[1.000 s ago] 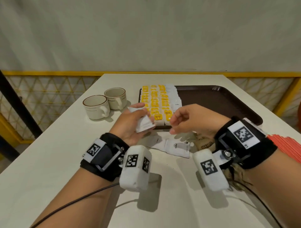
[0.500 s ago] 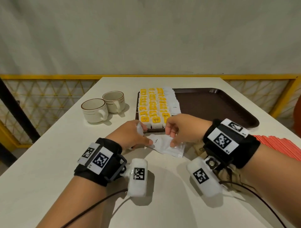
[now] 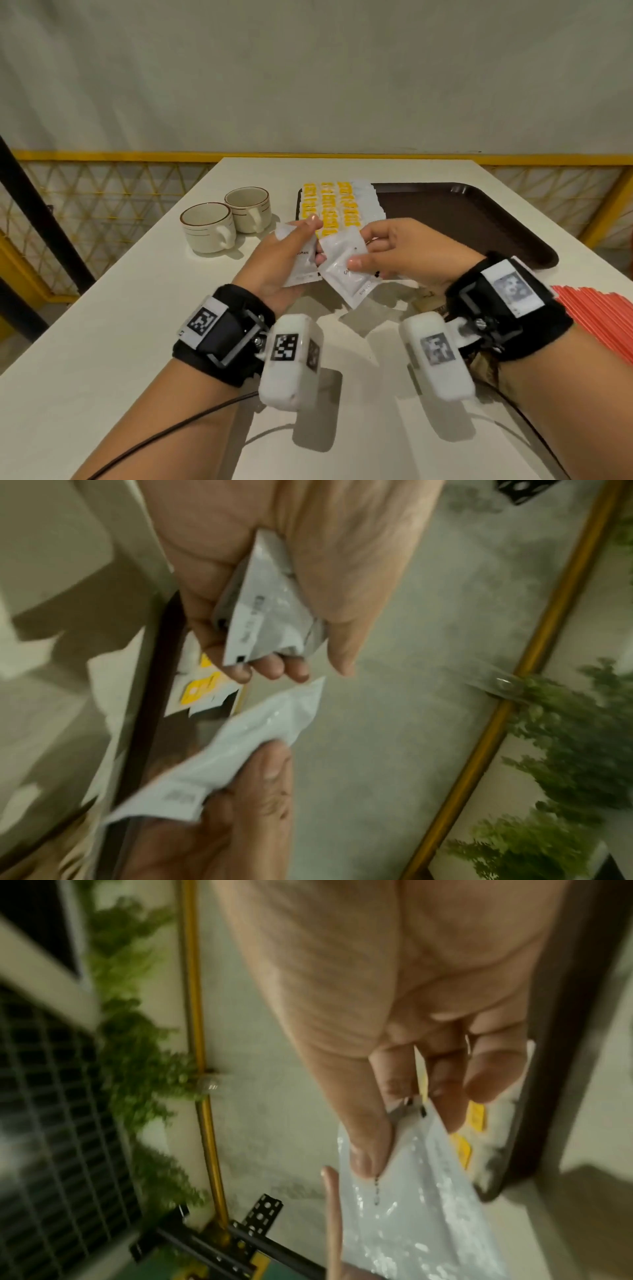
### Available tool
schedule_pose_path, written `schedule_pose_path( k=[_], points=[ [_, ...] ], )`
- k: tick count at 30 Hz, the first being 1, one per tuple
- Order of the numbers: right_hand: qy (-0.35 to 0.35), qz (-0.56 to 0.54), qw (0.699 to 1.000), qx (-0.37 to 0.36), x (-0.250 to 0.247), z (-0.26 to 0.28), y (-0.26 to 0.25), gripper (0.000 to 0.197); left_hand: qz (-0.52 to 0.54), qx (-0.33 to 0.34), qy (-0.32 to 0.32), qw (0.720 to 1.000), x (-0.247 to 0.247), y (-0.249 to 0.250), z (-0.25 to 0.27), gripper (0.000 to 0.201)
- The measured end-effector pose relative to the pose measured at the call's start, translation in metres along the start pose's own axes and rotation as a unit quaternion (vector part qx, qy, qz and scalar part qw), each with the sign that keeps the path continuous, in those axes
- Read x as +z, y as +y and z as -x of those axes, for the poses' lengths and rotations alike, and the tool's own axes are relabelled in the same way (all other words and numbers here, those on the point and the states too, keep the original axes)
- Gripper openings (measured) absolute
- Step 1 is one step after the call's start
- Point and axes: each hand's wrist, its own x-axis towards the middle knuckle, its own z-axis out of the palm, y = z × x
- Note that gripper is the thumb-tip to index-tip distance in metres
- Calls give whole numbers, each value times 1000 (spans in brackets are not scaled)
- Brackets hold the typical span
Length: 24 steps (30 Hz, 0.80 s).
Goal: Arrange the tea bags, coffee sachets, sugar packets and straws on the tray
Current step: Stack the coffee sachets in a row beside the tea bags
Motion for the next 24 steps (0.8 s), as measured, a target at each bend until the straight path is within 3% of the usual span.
schedule_pose_path(
  k=[3, 7, 13, 18, 21, 24],
  points=[
    [-17, -166, 986, 14, 13, 5, 6, 11, 53, -2, 34, 998, 7, -8, -3, 41],
    [9, -251, 968, 7, 31, 4, 18, 10, 103, -6, -2, 995, 16, -17, -4, 60],
    [59, -230, 971, -25, 35, 2, 21, 25, 112, 27, -21, 993, 16, -24, -5, 45],
    [48, -191, 980, -21, 32, 4, 20, 39, 155, -4, 41, 987, 11, -24, -12, 5],
    [50, -188, 981, -23, 22, 9, 17, 41, 190, -21, 48, 980, 7, -20, -14, 29],
    [89, -202, 975, -33, 14, 10, 17, 38, 158, -9, -9, 987, 11, -19, -11, 60]
  ],
)
